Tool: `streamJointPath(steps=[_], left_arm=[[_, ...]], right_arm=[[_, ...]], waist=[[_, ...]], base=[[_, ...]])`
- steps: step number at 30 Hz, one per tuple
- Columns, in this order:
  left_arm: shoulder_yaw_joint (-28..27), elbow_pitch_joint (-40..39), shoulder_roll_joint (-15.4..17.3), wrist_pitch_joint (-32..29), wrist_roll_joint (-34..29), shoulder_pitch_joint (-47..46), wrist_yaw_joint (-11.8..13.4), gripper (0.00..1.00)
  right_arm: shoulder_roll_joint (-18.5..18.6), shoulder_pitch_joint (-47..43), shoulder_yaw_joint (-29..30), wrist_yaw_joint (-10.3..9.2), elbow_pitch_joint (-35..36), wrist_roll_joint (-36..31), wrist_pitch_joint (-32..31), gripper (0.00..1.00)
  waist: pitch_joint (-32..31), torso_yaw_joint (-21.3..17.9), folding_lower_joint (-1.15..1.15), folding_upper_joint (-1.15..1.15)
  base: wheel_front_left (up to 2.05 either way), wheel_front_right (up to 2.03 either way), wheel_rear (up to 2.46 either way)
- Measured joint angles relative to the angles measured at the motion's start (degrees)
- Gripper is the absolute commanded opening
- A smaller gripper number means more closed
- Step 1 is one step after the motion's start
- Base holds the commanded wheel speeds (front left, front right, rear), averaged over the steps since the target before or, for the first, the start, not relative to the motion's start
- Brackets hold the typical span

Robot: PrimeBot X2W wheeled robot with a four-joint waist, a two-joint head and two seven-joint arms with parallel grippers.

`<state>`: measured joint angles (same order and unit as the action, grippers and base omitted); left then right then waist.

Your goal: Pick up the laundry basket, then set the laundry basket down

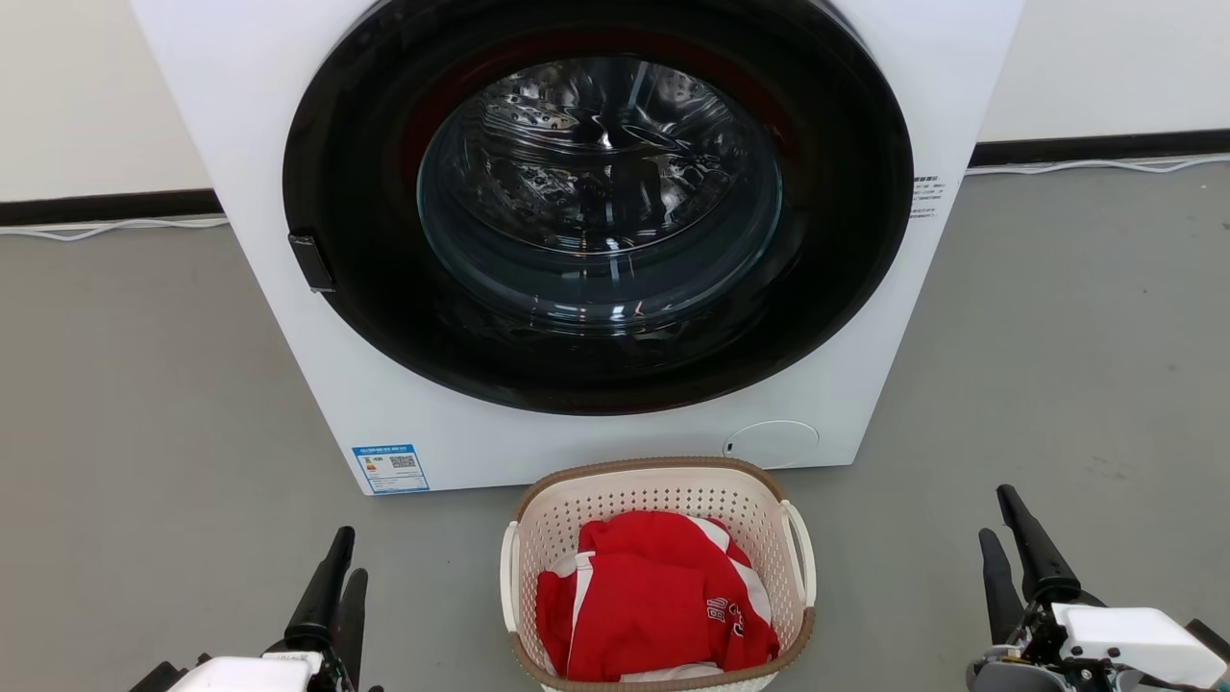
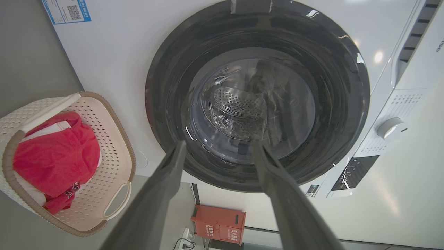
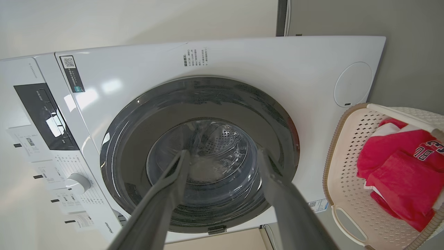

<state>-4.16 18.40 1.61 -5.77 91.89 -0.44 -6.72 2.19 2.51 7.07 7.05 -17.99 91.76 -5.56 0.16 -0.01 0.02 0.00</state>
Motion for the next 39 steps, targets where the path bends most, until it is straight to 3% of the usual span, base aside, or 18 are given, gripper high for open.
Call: streamJointPath(steps=[10, 16, 39], left_arm=[[1.47, -0.20, 0.01, 1.64, -0.21, 0.00, 0.00, 1.00], [2.18, -0.09, 0.04, 2.82, -3.91, -0.01, 0.00, 1.00], [2.93, -0.27, 0.19, 6.50, -23.49, -0.07, 1.79, 1.00]], right_arm=[[0.14, -0.01, -1.46, 0.00, 0.93, -1.21, 1.64, 1.00], [0.65, -0.02, -1.57, 0.00, 1.30, -5.54, 2.80, 1.00], [1.64, -0.09, -3.33, 0.00, 4.94, -31.96, 6.37, 1.00]], waist=[[0.06, -0.01, 0.01, 0.00], [0.10, 0.01, 0.00, 0.00], [0.37, 0.02, -0.01, 0.00]], base=[[0.00, 0.00, 0.00], [0.00, 0.00, 0.00], [0.00, 0.00, 0.00]])
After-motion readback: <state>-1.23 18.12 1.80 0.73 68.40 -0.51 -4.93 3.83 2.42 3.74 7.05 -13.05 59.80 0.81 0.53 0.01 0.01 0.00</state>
